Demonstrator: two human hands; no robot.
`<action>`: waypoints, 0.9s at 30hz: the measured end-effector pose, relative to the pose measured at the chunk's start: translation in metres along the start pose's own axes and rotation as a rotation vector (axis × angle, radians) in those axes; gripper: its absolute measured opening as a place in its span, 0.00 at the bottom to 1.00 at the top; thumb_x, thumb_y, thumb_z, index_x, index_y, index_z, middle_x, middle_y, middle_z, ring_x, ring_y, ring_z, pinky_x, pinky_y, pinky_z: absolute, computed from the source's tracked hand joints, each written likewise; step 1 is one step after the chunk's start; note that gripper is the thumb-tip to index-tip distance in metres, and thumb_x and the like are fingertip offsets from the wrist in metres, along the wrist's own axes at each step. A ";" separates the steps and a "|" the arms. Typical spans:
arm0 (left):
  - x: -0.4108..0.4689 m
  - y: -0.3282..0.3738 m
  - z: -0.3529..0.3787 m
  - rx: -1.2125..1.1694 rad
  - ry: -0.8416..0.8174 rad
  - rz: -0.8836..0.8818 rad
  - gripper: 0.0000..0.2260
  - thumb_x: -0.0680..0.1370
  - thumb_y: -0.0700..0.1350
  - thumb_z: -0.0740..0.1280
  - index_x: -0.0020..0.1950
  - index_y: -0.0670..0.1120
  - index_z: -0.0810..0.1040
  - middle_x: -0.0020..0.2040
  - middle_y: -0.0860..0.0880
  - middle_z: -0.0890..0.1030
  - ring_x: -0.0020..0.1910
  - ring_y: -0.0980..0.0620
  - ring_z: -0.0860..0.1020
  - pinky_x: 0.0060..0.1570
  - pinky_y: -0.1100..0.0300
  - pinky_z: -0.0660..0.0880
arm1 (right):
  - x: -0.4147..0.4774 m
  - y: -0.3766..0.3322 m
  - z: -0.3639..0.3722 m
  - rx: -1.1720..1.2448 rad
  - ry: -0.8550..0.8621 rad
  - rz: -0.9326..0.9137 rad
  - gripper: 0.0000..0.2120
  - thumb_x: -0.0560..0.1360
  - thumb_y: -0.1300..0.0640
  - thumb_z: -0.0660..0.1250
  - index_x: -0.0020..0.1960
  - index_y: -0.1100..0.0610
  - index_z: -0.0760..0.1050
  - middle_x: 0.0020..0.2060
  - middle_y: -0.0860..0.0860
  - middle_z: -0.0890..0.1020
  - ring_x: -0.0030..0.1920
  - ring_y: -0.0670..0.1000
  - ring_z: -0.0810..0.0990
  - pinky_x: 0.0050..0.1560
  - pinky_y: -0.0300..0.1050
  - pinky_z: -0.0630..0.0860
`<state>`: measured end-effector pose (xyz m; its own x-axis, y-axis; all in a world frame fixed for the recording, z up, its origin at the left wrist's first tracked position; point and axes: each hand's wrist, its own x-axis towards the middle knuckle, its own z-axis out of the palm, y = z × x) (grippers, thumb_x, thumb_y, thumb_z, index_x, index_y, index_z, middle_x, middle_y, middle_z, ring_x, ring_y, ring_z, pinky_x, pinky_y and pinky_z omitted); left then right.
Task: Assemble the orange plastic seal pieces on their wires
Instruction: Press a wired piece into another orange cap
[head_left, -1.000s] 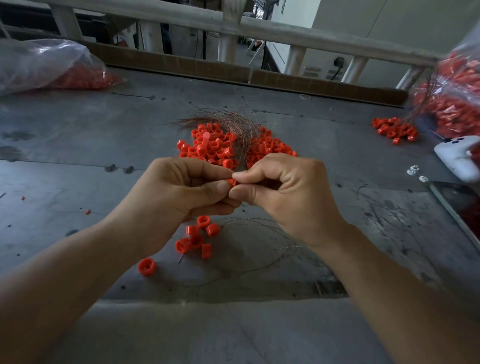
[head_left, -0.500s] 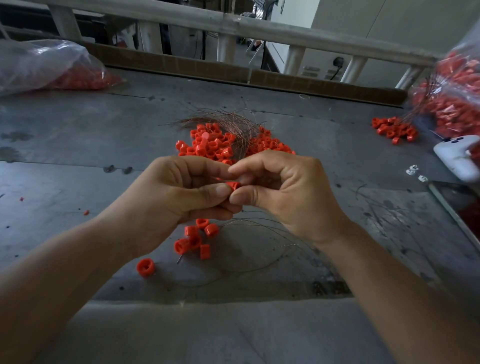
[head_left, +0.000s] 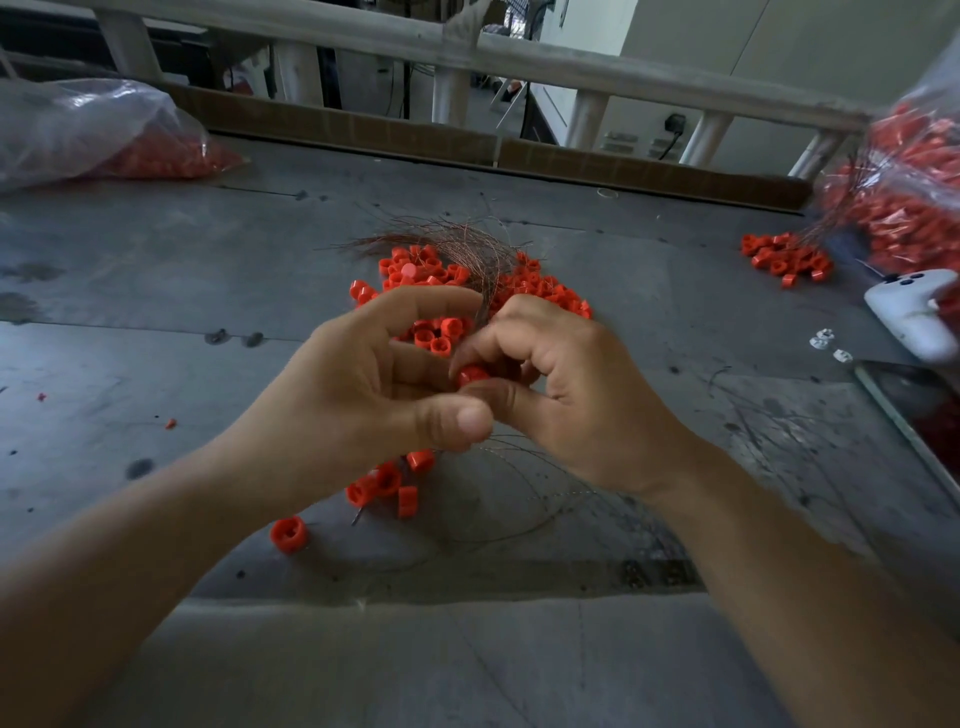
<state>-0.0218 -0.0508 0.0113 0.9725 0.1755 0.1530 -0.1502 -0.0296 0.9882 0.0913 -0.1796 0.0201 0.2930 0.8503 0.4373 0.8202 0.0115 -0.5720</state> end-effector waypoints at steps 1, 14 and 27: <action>-0.001 0.000 0.002 0.071 0.026 0.027 0.29 0.58 0.54 0.75 0.57 0.55 0.72 0.40 0.45 0.84 0.38 0.49 0.83 0.37 0.64 0.78 | -0.001 -0.001 0.002 -0.014 -0.002 -0.007 0.07 0.70 0.59 0.68 0.45 0.61 0.79 0.38 0.43 0.72 0.40 0.39 0.72 0.43 0.30 0.69; -0.004 0.003 0.005 -0.003 -0.002 0.067 0.30 0.60 0.55 0.76 0.60 0.55 0.71 0.33 0.43 0.82 0.31 0.48 0.82 0.31 0.58 0.79 | -0.004 -0.011 0.006 0.022 0.000 -0.013 0.03 0.68 0.68 0.67 0.41 0.63 0.77 0.38 0.43 0.72 0.40 0.39 0.72 0.42 0.32 0.70; 0.000 0.006 -0.003 -0.195 -0.021 -0.043 0.23 0.57 0.55 0.78 0.50 0.52 0.83 0.34 0.43 0.82 0.31 0.48 0.82 0.29 0.63 0.76 | -0.003 -0.009 0.002 0.253 0.008 0.108 0.14 0.66 0.53 0.72 0.50 0.48 0.75 0.40 0.47 0.78 0.41 0.41 0.78 0.42 0.33 0.75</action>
<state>-0.0236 -0.0477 0.0172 0.9819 0.1520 0.1128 -0.1382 0.1686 0.9759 0.0821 -0.1811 0.0229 0.3773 0.8493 0.3692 0.6354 0.0526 -0.7704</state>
